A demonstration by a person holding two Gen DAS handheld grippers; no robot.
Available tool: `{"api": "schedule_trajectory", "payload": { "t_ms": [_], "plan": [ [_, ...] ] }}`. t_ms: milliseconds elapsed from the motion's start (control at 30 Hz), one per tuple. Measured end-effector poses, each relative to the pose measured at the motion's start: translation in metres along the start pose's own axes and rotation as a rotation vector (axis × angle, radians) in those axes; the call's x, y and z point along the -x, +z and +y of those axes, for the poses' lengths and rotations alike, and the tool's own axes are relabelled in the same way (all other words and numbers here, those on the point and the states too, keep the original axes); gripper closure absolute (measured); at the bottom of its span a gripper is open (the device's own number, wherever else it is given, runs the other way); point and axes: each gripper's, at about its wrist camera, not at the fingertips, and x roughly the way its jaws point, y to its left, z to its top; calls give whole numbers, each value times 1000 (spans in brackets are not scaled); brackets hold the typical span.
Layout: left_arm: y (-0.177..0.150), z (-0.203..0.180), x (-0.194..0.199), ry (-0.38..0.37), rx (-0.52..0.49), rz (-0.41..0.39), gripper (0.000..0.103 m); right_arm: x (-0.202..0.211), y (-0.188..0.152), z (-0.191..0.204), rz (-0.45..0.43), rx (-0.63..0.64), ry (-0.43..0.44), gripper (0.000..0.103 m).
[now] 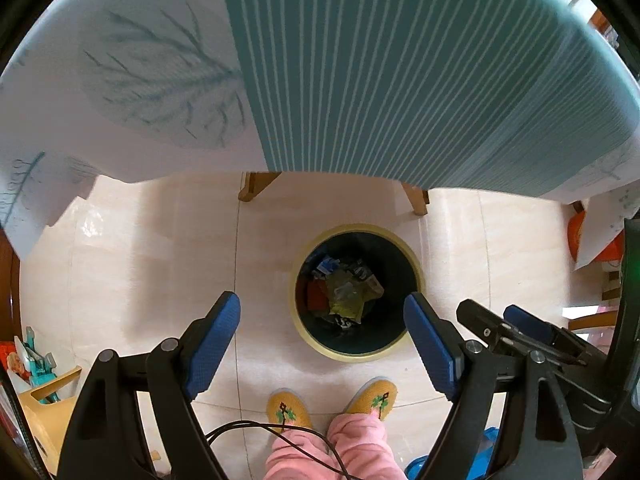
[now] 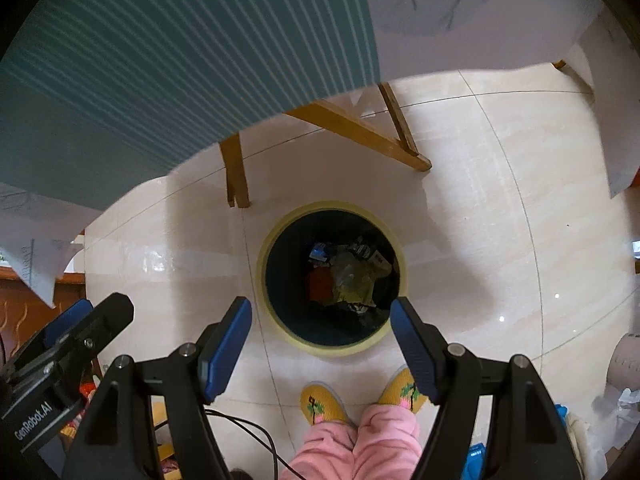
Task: Collect trash
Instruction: 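Raise both tools back toward the table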
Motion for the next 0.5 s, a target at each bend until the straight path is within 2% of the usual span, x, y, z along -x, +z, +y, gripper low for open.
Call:
{"api": "schedule_trajectory", "payload": {
  "t_ms": [200, 500],
  "plan": [
    [2, 2, 48, -3, 35, -18, 20, 44, 0, 13, 1, 41, 11, 31],
    [5, -14, 130, 1, -2, -68, 20, 120, -3, 20, -23, 77, 45, 31]
  ]
}}
